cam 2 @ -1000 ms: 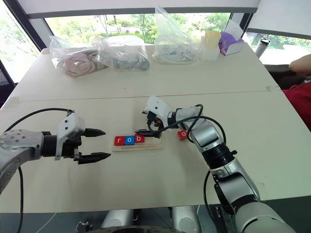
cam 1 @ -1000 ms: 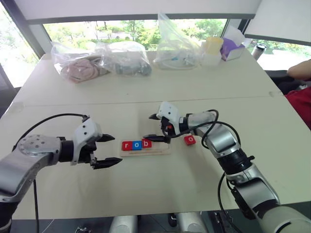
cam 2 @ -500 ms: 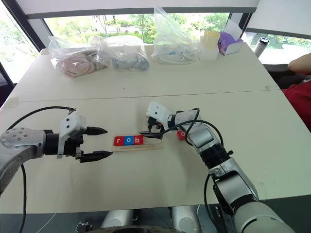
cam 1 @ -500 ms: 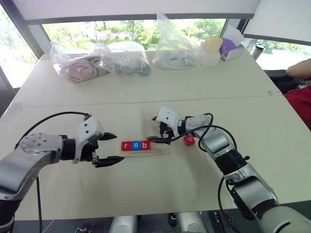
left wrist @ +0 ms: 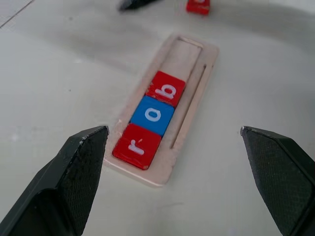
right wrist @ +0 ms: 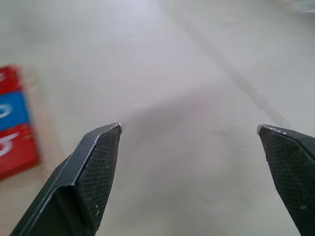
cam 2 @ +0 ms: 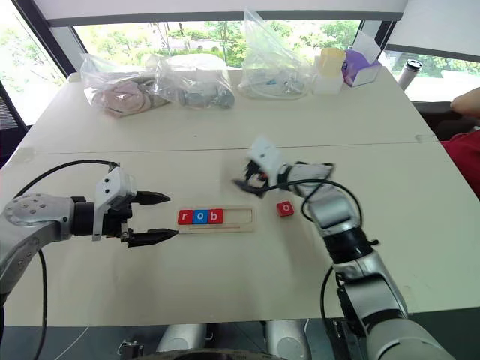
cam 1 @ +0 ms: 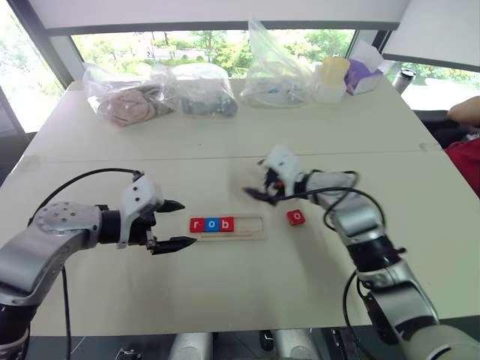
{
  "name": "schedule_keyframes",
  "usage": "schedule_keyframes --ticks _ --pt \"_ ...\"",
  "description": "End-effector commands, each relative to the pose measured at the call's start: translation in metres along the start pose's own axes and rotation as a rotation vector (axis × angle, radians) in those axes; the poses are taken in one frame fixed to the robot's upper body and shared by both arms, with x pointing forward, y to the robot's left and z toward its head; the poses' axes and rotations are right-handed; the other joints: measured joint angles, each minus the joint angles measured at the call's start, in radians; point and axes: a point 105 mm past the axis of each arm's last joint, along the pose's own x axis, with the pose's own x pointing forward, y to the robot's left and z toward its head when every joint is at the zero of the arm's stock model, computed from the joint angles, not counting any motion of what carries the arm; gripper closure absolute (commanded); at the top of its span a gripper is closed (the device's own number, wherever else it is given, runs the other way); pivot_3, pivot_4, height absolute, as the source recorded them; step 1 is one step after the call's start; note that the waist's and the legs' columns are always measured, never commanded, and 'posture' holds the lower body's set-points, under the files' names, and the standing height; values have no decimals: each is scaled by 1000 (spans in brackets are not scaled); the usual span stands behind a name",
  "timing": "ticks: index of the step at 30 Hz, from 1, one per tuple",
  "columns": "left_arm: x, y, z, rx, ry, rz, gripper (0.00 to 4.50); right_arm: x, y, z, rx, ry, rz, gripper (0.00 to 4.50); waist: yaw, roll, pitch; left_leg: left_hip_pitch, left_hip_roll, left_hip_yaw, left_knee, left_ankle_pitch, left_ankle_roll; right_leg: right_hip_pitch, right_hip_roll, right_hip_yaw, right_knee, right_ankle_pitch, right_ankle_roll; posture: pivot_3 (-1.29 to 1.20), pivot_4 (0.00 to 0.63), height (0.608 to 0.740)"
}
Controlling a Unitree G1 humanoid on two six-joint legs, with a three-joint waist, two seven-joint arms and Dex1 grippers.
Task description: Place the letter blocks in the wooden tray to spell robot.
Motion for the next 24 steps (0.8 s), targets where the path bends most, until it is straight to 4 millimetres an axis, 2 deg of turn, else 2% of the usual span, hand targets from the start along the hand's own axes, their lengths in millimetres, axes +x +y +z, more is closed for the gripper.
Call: schedule_keyframes --ticks 1,4,7,14,18,19,21,23,24 --pt "7 -7 15 48 -38 -49 0 -37 -9 -2 166 32 -213 39 -3 0 0 1 0 0 0 0 0 0 0 0 0 0 0 0 150 740" --pt "15 -7 19 58 -55 -75 0 -60 -6 -14 307 92 -363 39 -9 0 0 1 0 0 0 0 0 0 1 0 1 0 0 0 150 740" --pt "22 -6 19 62 -61 -108 0 -76 9 -25 407 166 -452 39 -12 1 -1 3 0 0 0 0 0 0 3 1 2 -1 -3 0 150 740" --pt "30 -2 16 70 -55 -140 0 -80 37 -32 483 244 -438 39 -10 1 -1 3 1 0 0 0 0 0 4 0 2 -2 -3 0 150 740" --pt "31 0 14 76 -51 -147 0 -80 43 -35 476 264 -426 39 -11 1 -1 2 1 0 0 0 0 0 4 0 2 -1 -4 0 150 740" --pt "31 1 15 76 -53 -148 0 -80 40 -28 407 212 -388 39 -11 1 -1 2 1 0 0 0 0 0 4 0 2 -1 -4 0 150 740" --pt "30 1 13 76 -49 -152 0 -91 30 -11 130 88 -229 39 -7 3 0 1 0 1 1 0 0 0 3 0 1 -2 -3 0 150 740" --pt "29 1 13 71 -48 -160 0 -106 26 -10 37 48 -46 39 -6 4 1 1 -1 2 1 0 0 3 0 0 -1 -5 3 0 150 740" --pt "28 0 13 71 -46 -167 0 -111 19 -14 32 49 -17 39 -8 2 1 2 -1 2 1 0 0 4 0 0 -3 -5 4 0 150 740"
